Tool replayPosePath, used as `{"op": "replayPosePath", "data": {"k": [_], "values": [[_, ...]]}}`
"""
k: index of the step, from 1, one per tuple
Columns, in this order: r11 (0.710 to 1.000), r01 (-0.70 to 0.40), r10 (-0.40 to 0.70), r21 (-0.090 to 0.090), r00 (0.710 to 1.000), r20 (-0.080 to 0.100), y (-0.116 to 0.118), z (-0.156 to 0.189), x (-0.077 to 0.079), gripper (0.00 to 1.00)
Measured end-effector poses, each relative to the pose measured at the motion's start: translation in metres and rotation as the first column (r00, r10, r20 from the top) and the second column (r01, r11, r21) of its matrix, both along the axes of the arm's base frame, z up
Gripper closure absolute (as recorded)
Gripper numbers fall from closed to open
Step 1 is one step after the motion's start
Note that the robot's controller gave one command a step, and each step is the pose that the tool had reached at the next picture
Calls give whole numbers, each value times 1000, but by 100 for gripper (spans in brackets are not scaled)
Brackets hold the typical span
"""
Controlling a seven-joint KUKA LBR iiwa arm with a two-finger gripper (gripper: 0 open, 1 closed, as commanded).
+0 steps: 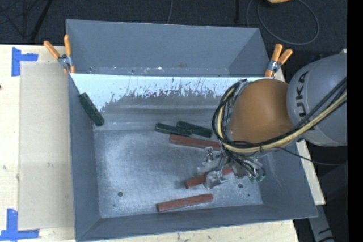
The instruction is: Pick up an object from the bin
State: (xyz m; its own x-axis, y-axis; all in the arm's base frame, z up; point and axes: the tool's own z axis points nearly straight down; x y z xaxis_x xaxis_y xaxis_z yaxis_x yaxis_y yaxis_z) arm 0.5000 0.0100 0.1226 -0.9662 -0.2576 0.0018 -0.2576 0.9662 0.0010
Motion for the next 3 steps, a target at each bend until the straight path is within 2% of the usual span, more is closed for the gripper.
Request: {"op": "replayPosePath", "data": {"k": [3], "values": [[1000,1,-1,0,1000,1,0,36,0,100]]}}
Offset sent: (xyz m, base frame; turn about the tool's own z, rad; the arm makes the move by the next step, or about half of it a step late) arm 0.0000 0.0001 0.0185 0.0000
